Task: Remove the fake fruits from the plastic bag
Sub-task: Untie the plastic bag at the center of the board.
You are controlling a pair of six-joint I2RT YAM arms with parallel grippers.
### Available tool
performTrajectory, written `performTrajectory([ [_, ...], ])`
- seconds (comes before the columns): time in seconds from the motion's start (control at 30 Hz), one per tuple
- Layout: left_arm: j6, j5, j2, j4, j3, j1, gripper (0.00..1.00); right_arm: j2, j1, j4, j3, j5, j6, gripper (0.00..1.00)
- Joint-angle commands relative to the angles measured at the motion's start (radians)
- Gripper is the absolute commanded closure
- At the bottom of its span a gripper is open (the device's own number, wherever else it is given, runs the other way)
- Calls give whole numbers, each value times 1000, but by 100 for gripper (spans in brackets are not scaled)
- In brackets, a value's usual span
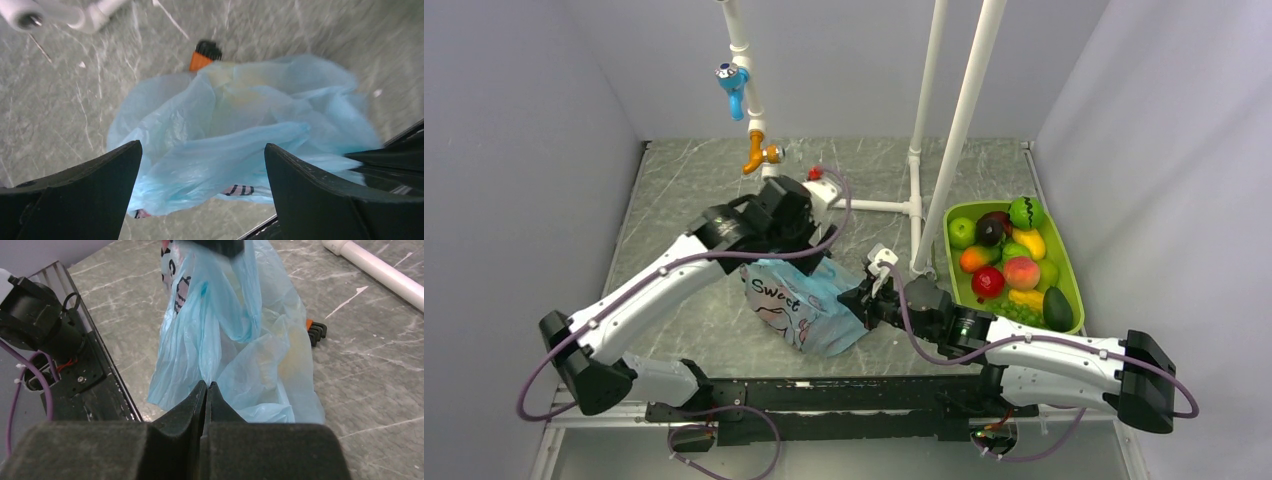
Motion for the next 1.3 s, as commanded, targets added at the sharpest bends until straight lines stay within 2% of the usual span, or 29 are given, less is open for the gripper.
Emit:
performTrajectory([
  [0.0,74,-118,-6,100,-95,-47,1,-43,2,38,-12,-19,27,100],
  [0.1,100,-113,30,137,-133,-59,1,-61,1,43,-32,-13,37,100],
  [0.2,109,-139,75,105,-123,-62,3,-68,2,43,-42,-11,40,100],
  [0.3,99,-208,96,84,-112,-62,22,-69,1,47,-43,-7,43,100],
  [0.4,58,-330,76,85,-105,-62,66,-68,2,52,-43,-4,47,100],
  [0.43,37,-362,62,88,-104,-62,71,-67,2,52,-42,-3,49,100],
  [0.5,4,-388,23,103,-112,-60,74,-66,2,50,-35,8,56,100],
  [0.63,-42,-340,-115,160,-168,-26,81,-65,1,39,-9,60,97,100],
  [0.73,-117,-198,-241,233,-271,69,88,-75,2,65,-13,102,130,100],
  [0.97,-285,346,-505,466,-537,464,94,-9,2,210,13,176,145,100],
  [1.03,-334,474,-544,510,-571,555,100,16,2,265,12,204,155,100],
  [1.17,-431,806,-564,589,-619,714,100,13,1,395,-75,253,194,100],
  [1.27,-487,924,-568,614,-640,798,100,-27,2,462,-184,206,211,100],
])
